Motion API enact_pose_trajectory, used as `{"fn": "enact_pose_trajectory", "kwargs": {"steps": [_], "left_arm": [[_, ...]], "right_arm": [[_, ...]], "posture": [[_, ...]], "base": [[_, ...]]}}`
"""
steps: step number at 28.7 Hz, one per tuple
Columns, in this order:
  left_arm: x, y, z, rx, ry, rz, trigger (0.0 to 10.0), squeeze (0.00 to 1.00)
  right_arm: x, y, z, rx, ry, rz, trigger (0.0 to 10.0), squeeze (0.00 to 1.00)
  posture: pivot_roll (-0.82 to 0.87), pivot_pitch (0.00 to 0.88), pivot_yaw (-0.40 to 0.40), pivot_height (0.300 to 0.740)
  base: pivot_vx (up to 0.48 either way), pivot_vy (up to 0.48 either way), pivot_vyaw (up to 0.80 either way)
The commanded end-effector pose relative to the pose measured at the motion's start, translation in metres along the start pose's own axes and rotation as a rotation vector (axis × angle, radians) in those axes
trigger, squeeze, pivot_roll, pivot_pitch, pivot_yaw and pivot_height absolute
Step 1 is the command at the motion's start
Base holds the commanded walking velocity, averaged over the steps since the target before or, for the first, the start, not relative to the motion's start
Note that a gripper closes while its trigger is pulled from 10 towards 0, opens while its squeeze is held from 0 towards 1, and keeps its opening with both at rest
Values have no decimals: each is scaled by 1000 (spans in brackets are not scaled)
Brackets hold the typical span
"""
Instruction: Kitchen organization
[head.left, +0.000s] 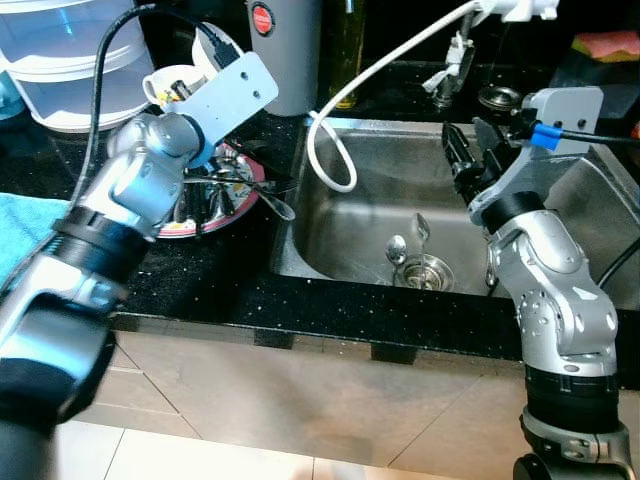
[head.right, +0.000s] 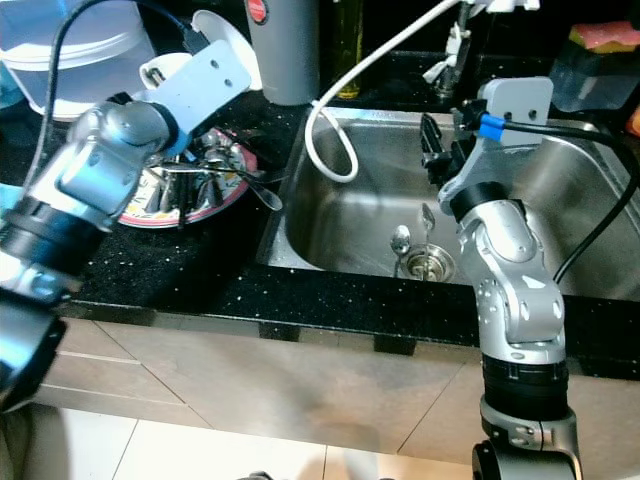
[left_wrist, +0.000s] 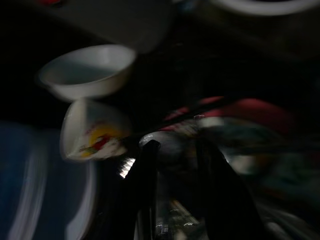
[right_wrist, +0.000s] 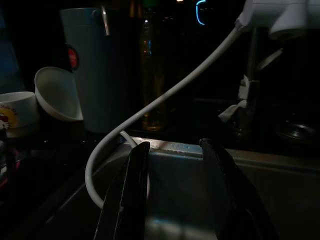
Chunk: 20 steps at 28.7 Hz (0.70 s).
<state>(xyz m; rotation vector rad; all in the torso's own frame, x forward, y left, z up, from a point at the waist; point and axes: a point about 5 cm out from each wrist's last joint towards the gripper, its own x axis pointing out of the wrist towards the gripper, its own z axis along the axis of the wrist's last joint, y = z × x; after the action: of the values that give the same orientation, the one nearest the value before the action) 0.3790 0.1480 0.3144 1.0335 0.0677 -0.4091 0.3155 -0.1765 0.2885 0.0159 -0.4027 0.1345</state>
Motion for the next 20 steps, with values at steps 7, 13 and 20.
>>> {"fn": "enact_pose_trajectory", "kwargs": {"steps": [7,13,20], "left_arm": [[-7,-25,1,82,-53,-209,9647,0],[-2,-42,-6,110,-22,-273,10000,0],[5,-45,-11,126,5,-277,10000,0]], "right_arm": [[-1,-1,-2,6,-2,-3,10000,0],[0,1,-2,10,0,0,10000,0],[-1,0,-3,11,1,-5,10000,0]], "posture": [[54,91,51,740],[52,94,51,740],[52,99,53,740]], "base": [[0,0,0],[0,0,0],[0,0,0]]}}
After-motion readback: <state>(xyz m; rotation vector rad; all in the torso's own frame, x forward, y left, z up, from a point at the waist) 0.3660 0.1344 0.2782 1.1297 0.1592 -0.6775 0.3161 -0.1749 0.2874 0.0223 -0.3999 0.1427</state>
